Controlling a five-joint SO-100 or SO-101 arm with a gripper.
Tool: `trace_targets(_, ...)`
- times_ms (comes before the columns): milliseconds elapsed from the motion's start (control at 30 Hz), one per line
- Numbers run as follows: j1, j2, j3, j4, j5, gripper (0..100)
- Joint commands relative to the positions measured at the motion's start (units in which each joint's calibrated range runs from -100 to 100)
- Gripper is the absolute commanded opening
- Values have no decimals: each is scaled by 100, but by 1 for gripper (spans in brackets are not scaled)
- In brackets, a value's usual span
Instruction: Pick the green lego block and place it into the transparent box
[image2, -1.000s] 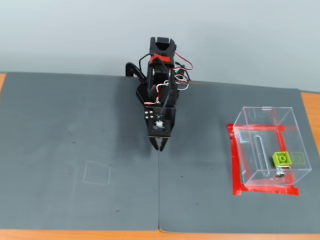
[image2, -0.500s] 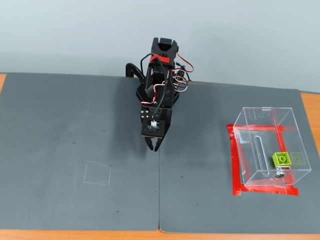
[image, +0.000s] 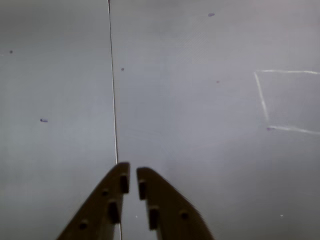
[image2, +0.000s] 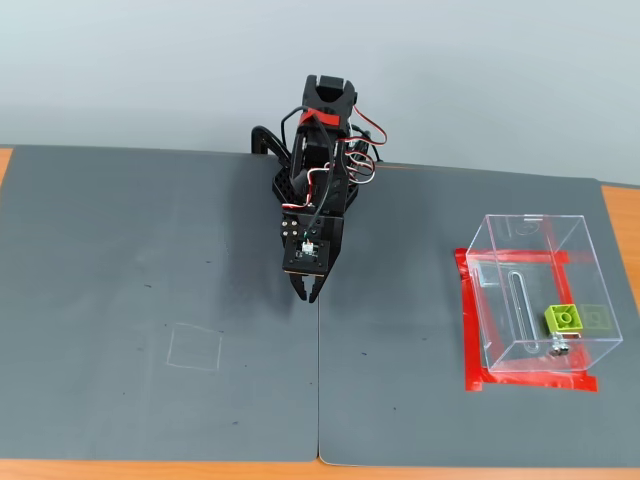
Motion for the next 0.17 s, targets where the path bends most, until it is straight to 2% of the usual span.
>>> trace_targets(0,35,-68,36,-4,-6,2)
trace_targets(133,35,-68,36,-4,-6,2)
